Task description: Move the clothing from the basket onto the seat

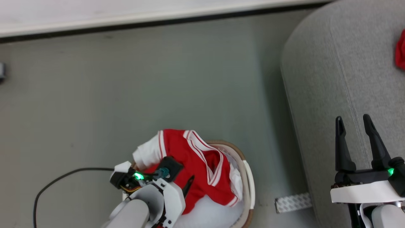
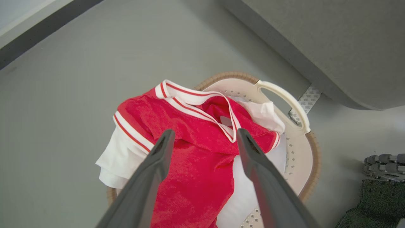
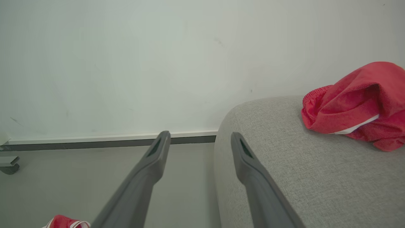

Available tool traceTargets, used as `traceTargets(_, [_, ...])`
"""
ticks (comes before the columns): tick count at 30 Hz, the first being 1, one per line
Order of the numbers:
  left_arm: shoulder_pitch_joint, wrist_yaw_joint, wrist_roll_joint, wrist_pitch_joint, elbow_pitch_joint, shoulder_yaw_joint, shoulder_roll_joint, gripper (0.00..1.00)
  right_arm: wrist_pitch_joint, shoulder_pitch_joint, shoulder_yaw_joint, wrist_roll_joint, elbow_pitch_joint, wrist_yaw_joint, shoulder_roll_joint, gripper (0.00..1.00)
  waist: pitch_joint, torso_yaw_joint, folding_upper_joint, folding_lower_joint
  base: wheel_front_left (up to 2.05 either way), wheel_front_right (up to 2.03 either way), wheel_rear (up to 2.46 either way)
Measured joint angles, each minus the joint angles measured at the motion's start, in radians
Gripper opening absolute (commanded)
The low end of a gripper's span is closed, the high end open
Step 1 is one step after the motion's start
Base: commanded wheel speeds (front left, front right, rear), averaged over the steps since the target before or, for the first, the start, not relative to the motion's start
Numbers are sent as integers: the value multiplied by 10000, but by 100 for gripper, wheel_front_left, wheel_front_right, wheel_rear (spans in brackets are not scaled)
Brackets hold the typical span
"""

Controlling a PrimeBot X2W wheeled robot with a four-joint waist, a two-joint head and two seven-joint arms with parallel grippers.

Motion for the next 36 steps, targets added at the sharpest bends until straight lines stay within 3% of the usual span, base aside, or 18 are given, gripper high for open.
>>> traceTargets(5, [-528, -17, 58, 366, 1329, -232, 12, 100, 2, -251, 44, 349, -194, 0, -4, 100, 830, -473, 0, -1, 0, 0, 0])
traceTargets(12, [-1443, 428, 81, 320, 2545, -90, -12, 100, 2, -473, 4, 600, -324, 0, -2, 100, 1932, -981, 0, -2, 0, 0, 0])
traceTargets(19, [-2298, 936, 270, 221, 3359, 65, 339, 100, 2, -651, 50, 913, -407, 0, -4, 100, 2925, -1311, 0, -2, 0, 0, 0])
traceTargets(36, [-3475, 1028, 267, -159, 4420, -56, 454, 100, -13, -975, 167, 968, -637, 0, -2, 100, 4547, -1652, -1, -3, 0, 0, 0])
